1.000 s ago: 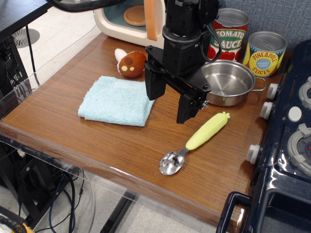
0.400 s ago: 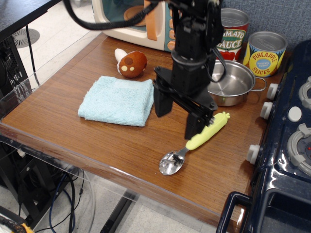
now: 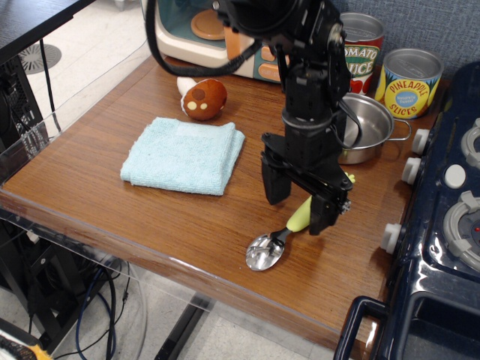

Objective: Move the spoon to the right side of the blue coth.

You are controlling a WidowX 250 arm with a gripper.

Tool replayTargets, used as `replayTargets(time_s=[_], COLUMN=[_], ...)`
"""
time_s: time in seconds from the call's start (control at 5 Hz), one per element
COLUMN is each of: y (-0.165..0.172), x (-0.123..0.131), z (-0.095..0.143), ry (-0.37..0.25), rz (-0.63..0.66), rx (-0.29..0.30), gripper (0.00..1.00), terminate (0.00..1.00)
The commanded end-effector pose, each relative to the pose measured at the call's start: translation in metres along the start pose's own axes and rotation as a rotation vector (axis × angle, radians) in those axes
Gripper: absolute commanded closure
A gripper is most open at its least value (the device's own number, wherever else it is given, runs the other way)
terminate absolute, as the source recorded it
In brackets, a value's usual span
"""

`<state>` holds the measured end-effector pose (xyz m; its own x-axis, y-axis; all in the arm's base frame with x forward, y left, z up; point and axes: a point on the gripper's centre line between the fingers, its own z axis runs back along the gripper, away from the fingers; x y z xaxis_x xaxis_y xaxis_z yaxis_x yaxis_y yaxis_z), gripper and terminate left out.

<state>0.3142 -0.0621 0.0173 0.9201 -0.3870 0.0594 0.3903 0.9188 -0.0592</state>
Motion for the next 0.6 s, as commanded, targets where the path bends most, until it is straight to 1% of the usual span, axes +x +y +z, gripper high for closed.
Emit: replayTargets(time_s=[0.0, 0.2, 0.4], y=[0.0026, 0.0011, -0.0027], x=[0.0146, 0.0127, 0.0105], z=[0.0019, 0.0037, 0.0047], ry=[-0.099, -0.104, -0.109], rz=[-0.064, -0.063, -0.058], rx=[0.089, 0.099, 0.088], gripper=[1.00, 1.00, 1.00], terminate=[0.00, 0.00, 0.00])
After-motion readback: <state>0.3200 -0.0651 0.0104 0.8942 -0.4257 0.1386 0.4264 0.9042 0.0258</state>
